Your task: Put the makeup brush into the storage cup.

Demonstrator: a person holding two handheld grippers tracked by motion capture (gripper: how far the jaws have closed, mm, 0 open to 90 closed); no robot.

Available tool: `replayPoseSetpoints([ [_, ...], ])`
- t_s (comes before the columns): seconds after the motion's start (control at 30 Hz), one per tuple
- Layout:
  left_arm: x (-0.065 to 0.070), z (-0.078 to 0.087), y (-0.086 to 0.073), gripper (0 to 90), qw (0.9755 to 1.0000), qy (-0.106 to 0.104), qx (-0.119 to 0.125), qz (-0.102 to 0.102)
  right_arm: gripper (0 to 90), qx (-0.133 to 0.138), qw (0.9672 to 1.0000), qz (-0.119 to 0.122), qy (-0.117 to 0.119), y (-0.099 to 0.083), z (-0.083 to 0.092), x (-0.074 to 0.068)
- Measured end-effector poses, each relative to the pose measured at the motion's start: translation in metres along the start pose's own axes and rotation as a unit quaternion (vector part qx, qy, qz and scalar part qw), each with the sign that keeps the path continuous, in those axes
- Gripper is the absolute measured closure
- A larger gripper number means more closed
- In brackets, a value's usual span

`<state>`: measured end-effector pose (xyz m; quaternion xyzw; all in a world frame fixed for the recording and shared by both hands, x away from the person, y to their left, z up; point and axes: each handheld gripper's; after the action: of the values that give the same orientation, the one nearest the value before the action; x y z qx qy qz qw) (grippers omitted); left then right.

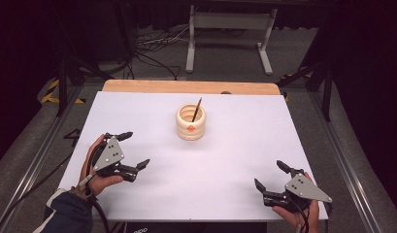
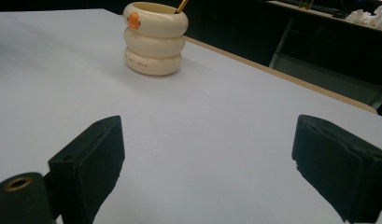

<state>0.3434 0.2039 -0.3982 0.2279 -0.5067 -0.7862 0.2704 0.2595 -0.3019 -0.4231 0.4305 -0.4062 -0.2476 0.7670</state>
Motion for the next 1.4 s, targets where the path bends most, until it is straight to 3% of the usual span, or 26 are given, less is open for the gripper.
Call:
replayPoseSetpoints([
  [0.27, -0.004, 0.011, -0.019, 3.2, 0.9998, 0.008, -0.007, 0.017, 10.3, 0.000, 1.0000, 0.002, 0.000, 0.000, 0.000, 0.000],
  [0.8, -0.006, 0.044, -0.049, 3.3, 0.9990, 0.018, -0.028, 0.031, 10.1, 0.003, 1.0000, -0.005, -0.001, 0.001, 0.001, 0.001],
  [1.2, 0.000, 0.055, -0.072, 3.4, 0.9971, 0.013, -0.052, 0.054, 10.0, 0.000, 1.0000, -0.003, -0.004, 0.000, 0.001, 0.002],
  [1.4, 0.000, 0.057, -0.074, 3.6, 0.9966, 0.012, -0.048, 0.066, 10.0, 0.000, 1.0000, -0.006, -0.004, -0.002, 0.001, 0.004],
])
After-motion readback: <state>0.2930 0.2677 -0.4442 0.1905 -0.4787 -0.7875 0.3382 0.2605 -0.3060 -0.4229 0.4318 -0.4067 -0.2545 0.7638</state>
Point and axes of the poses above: each handheld gripper's, and its own axes: z roughly backward along the jaws, y roughly out of its top, x roughly to its right, and after that the axes turned 13 degrees about z, right-handed
